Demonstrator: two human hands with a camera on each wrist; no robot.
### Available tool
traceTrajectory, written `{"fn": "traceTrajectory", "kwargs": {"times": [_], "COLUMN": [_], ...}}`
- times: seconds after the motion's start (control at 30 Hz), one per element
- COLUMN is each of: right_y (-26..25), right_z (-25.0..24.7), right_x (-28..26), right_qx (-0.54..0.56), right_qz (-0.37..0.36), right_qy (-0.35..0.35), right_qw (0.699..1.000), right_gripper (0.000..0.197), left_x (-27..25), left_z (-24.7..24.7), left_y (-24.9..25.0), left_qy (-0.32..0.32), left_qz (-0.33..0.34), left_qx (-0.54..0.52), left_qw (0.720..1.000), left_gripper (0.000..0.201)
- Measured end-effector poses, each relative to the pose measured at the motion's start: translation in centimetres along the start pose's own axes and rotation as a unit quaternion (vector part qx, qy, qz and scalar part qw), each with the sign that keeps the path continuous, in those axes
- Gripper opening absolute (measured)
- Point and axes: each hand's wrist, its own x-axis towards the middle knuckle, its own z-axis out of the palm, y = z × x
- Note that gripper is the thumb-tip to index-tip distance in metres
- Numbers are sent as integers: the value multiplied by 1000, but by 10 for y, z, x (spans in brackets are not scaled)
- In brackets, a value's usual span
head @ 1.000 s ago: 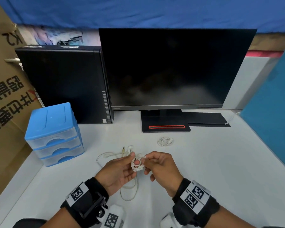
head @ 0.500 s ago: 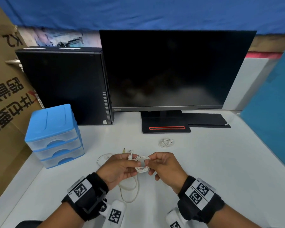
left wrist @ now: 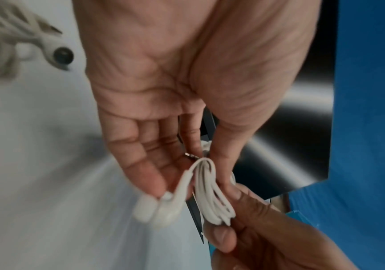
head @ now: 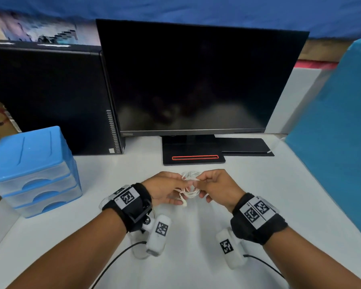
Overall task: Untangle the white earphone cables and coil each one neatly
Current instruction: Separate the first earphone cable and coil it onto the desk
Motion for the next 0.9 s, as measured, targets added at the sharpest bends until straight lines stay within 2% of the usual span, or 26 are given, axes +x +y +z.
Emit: {"fn": "traceTrajectory", "kwargs": {"times": [0.07,0.17,0.23,0.3,0.37,0.4,0.43,0.5,0.57,0.63,0.77,0.9], "right_y": [-1,-4,-8,-14,-20,-25,-30,-40,-49,-57,-65,-69], "right_z": [-3,-7,-11,-14,-16,-16,-16,-17,-20,-24,-28,-27], "right_x": [0,0,1,2,3,3,3,1,-2,-7,-17,-22], "right_qx": [-12,-39,-77,-116,-143,-157,-175,-224,-279,-338,-460,-474], "right_qz": [0,-2,-7,-15,-24,-30,-38,-57,-75,-85,-95,-100], "right_qy": [4,7,12,15,11,10,8,4,-14,-40,-100,-119], "right_qw": [1000,999,997,993,989,987,984,973,957,936,877,867], "right_gripper": [12,15,16,14,15,15,16,16,14,13,17,23], "left_x": [2,1,0,-4,-10,-11,-11,-10,-11,-16,-15,-16], "left_z": [3,6,9,14,21,25,27,32,33,31,19,20], "left_y": [-6,-17,-22,-22,-20,-21,-21,-22,-20,-12,-2,8], "left_qy": [-32,-53,-10,76,148,161,156,103,29,-13,21,22], "left_qz": [-6,9,8,7,24,50,86,153,183,184,196,201], "left_qx": [-23,-70,-64,27,140,162,167,152,88,28,53,128], "left_qw": [999,996,998,997,979,972,970,971,979,982,979,971], "left_gripper": [32,44,62,84,89,90,90,82,59,36,20,27]}}
